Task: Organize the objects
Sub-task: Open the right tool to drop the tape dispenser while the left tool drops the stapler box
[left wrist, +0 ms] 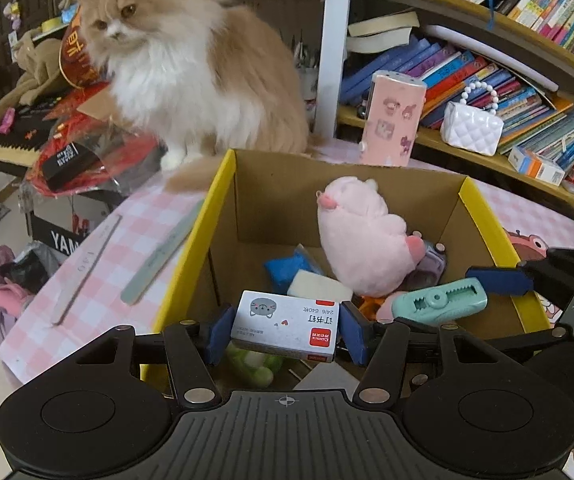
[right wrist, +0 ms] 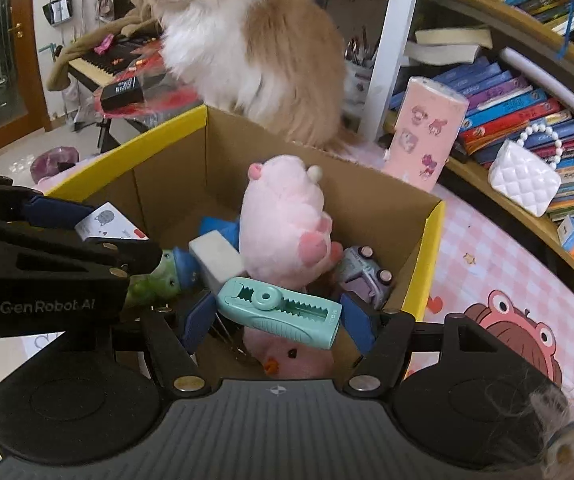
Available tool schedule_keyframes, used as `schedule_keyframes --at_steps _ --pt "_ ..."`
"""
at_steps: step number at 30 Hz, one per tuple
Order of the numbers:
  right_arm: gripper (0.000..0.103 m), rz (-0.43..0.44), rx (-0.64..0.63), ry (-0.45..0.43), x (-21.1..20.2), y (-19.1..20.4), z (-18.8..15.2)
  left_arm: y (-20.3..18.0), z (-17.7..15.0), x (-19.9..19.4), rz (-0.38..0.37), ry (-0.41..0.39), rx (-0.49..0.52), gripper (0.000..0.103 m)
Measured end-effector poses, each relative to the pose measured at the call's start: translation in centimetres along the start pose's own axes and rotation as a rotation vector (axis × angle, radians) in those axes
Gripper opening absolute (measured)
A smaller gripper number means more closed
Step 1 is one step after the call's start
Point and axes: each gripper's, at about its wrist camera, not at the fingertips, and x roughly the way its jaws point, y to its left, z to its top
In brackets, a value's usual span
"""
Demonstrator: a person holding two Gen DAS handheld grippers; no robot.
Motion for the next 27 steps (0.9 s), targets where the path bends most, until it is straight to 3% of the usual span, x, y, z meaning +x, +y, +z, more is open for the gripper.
schedule_keyframes --at_steps 5,10,12,20,23,27 --pt "0.067 0.019 0.038 0.032 0.5 -0.3 0.0 0.3 0.1 0.4 -0.021 0.017 -0.015 0.06" --pt "0.067 0.007 0.063 0.035 0.2 -0.3 0.0 0.1 0.4 -1.0 -0.036 -0.036 -0.01 0.082" --pt "0.067 0.004 0.082 0.023 -0.5 -0.2 -0.1 0.1 0.6 -2.1 -0.042 -0.072 -0.006 0.082" --pt "0.068 -0.051 0.168 -0.064 -5.4 0.9 -1.1 1.4 0.0 -7.4 -0.073 -0.199 -0.027 0.089" --pt "0.077 -0.099 0.203 -0.12 -7.9 1.6 -1.9 1.9 -0.7 -9.1 -0.07 -0.236 -0.021 0.092" --pt "0.077 -0.166 0.25 -0.186 -10.9 2.7 -3.3 2.9 -2.1 -11.1 -0.088 -0.267 -0.042 0.094"
